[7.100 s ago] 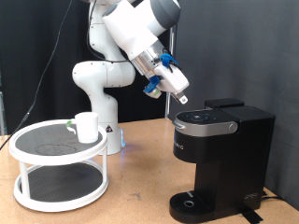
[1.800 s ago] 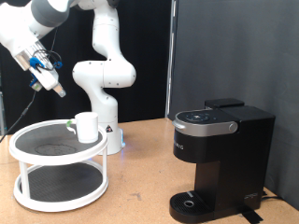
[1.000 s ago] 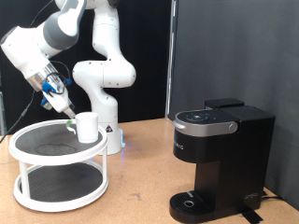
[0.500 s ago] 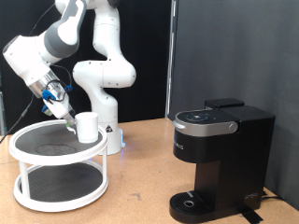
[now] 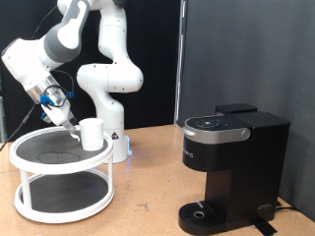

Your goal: Make a cup of coffee with the keurig machine

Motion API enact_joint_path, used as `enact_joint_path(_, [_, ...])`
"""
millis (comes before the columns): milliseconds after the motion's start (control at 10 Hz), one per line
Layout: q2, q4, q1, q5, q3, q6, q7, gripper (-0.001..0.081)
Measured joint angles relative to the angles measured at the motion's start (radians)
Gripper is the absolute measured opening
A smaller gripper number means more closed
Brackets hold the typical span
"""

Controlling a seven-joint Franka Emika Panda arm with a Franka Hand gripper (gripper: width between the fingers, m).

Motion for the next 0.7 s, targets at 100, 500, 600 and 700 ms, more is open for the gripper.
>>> enact_joint_path(100, [0.0, 0.0, 0.0, 0.006, -0.001, 0.01, -0.003, 0.0735])
enact_joint_path(500, [0.003, 0.001, 0.003, 0.033, -0.003, 0.027, -0.051, 0.0735])
enact_joint_path(600, [0.01, 0.001, 0.003, 0.033, -0.003, 0.029, -0.051, 0.0735])
enact_joint_path(700, [0.021, 0.0, 0.005, 0.034, -0.003, 0.035, -0.052, 0.0735])
